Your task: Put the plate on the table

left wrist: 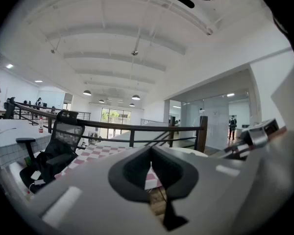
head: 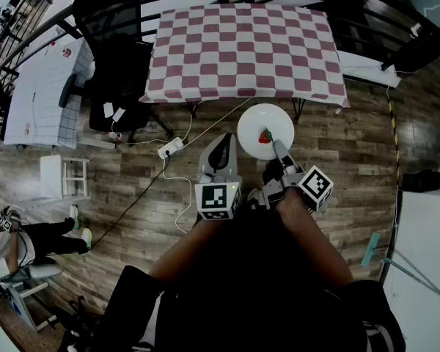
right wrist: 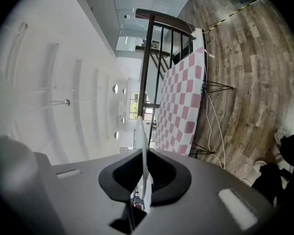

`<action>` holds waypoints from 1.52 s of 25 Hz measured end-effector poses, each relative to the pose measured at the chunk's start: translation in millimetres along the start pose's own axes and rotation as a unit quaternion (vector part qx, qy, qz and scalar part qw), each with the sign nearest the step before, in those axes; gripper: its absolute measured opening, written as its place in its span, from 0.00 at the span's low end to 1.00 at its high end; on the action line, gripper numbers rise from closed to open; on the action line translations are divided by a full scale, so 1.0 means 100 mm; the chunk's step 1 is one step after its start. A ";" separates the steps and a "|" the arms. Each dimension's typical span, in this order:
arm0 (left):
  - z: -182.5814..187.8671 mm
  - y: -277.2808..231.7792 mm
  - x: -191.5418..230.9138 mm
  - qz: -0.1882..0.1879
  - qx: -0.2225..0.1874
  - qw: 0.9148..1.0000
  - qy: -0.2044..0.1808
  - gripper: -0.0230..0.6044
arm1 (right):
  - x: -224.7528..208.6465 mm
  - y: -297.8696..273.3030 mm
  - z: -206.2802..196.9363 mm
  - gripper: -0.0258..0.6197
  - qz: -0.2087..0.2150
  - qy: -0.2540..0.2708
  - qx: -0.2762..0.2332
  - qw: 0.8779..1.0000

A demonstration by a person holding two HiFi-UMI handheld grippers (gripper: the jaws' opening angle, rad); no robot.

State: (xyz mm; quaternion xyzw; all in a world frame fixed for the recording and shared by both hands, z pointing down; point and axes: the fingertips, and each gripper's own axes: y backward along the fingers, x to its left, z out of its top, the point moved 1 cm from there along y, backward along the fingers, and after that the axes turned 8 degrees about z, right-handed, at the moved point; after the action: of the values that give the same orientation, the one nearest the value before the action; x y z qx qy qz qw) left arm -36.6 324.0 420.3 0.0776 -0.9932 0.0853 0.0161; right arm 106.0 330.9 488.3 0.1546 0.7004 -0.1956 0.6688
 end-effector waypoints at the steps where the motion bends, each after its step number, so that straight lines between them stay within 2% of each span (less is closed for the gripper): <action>1: 0.03 0.00 -0.02 -0.001 -0.004 1.000 0.001 0.05 | 0.00 0.00 0.02 0.07 0.002 0.000 0.002 1.000; 6: 0.06 -0.01 -0.10 0.001 -0.013 1.000 0.009 0.05 | 0.01 0.08 0.17 0.07 0.000 0.013 -0.004 1.000; 12: -0.03 0.03 -0.15 0.016 -0.004 1.000 0.006 0.05 | -0.04 0.23 0.40 0.07 0.002 0.022 -0.013 1.000; 16: -0.06 0.04 -0.06 0.026 0.007 1.000 0.003 0.05 | -0.06 0.26 0.45 0.07 0.008 0.009 -0.021 1.000; 20: -0.16 -0.04 0.00 0.035 0.019 0.999 -0.003 0.05 | -0.11 0.27 0.60 0.07 0.002 0.026 -0.033 0.999; 27: -0.19 -0.43 -0.01 0.022 0.022 0.999 0.009 0.05 | -0.13 -0.01 0.80 0.07 0.026 0.002 -0.050 0.998; 32: -0.08 -0.82 0.04 0.016 0.012 1.000 0.016 0.05 | -0.14 -0.31 0.93 0.07 -0.008 0.012 -0.044 0.999; 38: 0.05 -1.40 0.23 0.013 0.009 1.000 0.017 0.05 | -0.10 -0.93 1.08 0.07 -0.004 0.011 -0.040 0.999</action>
State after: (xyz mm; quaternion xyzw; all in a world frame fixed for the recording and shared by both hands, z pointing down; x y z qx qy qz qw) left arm -37.8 183.0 440.2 0.0637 -0.9929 0.0957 0.0314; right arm 156.2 197.9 501.6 0.1269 0.7159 -0.1682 0.6657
